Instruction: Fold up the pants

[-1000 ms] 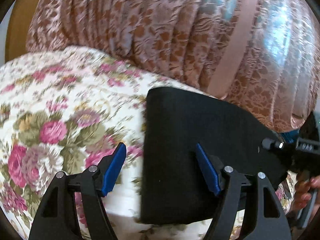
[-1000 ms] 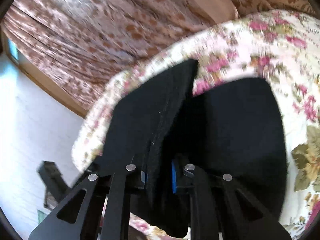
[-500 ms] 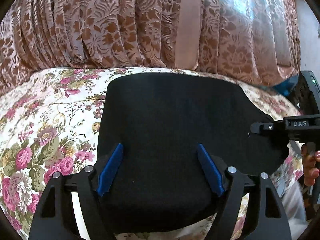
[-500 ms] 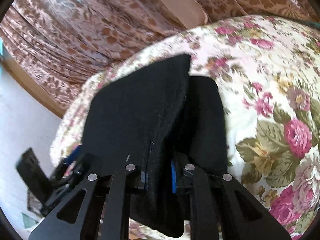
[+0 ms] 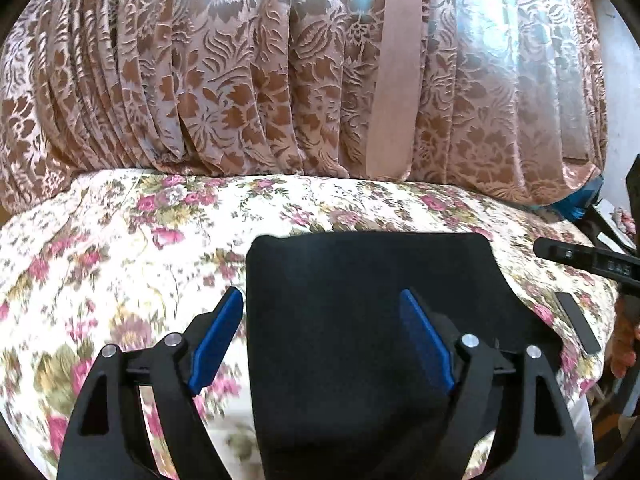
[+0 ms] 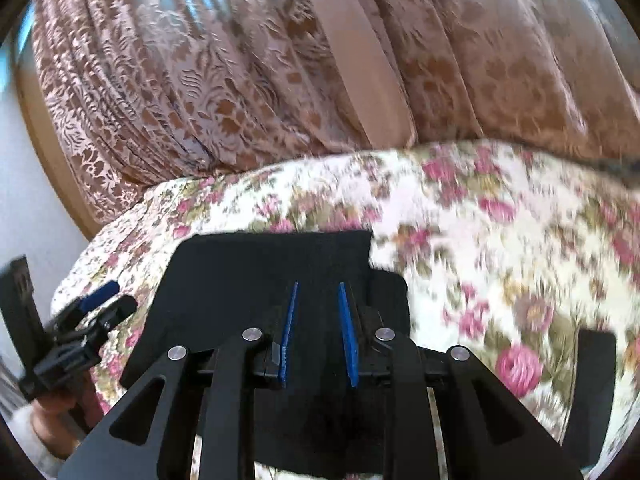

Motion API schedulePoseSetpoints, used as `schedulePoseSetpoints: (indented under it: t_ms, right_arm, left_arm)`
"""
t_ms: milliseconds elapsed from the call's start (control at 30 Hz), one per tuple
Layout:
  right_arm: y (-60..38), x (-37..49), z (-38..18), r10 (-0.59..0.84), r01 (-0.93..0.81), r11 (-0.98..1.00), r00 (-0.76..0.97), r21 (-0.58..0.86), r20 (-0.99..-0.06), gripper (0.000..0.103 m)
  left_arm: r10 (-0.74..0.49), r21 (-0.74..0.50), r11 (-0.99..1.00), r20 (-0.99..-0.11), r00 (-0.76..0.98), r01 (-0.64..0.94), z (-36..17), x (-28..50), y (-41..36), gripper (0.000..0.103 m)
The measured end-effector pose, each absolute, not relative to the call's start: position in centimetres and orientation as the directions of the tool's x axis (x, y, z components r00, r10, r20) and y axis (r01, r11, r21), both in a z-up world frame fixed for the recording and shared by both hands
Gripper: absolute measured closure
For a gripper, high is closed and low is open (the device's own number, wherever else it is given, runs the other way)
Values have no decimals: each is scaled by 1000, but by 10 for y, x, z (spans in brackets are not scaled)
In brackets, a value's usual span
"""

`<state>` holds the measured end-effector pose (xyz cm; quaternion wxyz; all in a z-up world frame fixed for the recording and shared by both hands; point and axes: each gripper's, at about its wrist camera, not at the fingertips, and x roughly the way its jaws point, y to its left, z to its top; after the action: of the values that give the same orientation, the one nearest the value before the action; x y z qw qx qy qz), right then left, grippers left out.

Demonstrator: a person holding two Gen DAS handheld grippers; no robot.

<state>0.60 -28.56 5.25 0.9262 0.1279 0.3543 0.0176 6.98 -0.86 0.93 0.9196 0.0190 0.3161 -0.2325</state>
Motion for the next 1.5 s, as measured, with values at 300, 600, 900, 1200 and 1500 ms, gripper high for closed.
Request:
schedulePoseSetpoints:
  t_ms: [300,600,900,1200,1500]
  right_arm:
    - [-250,70,33,130,11,983,666,183,-735,84]
    - [-271,92,-24,110,68,978,633,197,-766,84]
    - [-261,92,-35,65,56,989,684,140,-727,84]
    - [-259,88,-36,48,53,991,701,119,-712,84]
    - [-256,86,-33,39,44,994,703,98,-711,84]
  left_arm:
    - [-322,-31,901,-715,621,433,-8,126,-57,29]
    - [-270,4,906,-765,585,423,-53,147,-73,26]
    - [-323,-66,905,-752,575,421,-64,153,-67,25]
    - [-338,-83,904,-740,582,420,-64,152,-64,25]
    - [-334,-85,911,-725,602,403,-58,144,-59,21]
